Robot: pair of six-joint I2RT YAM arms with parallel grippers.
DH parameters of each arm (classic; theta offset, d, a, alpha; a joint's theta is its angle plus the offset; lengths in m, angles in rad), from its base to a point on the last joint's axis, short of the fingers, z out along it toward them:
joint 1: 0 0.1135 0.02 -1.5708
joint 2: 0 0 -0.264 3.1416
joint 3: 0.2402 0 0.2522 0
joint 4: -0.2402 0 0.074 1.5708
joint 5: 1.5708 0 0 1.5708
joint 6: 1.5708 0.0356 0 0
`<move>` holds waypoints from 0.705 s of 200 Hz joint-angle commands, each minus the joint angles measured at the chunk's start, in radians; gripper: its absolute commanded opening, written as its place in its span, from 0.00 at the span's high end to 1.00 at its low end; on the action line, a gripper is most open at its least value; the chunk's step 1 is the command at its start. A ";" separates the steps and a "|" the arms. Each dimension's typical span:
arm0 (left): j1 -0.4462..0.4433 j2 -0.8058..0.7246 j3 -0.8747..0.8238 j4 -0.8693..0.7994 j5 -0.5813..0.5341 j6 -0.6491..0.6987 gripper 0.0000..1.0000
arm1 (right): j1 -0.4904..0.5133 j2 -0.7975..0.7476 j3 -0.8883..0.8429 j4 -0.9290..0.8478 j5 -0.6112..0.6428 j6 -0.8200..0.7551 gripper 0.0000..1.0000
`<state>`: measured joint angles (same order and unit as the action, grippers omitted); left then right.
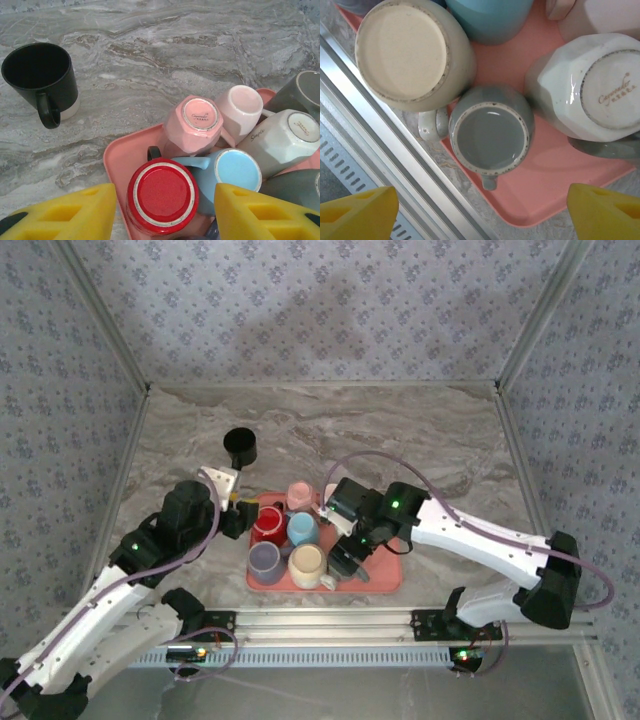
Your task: Turn the mug right side up
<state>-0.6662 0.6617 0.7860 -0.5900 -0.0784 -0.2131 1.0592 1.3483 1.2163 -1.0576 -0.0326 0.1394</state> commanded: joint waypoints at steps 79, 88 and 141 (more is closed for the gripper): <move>-0.003 -0.020 0.009 0.021 0.028 0.020 0.46 | 0.036 0.085 0.011 0.001 0.016 0.062 0.17; -0.004 -0.022 0.007 0.023 0.025 0.020 0.46 | 0.035 0.094 0.015 -0.004 0.014 0.056 0.17; -0.003 -0.021 0.005 0.022 0.017 0.022 0.46 | 0.017 0.141 0.019 -0.004 0.012 0.028 0.20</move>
<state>-0.6662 0.6487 0.7860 -0.5800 -0.0673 -0.2062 1.0874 1.4757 1.2171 -1.0367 -0.0322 0.1867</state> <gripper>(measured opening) 0.543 0.805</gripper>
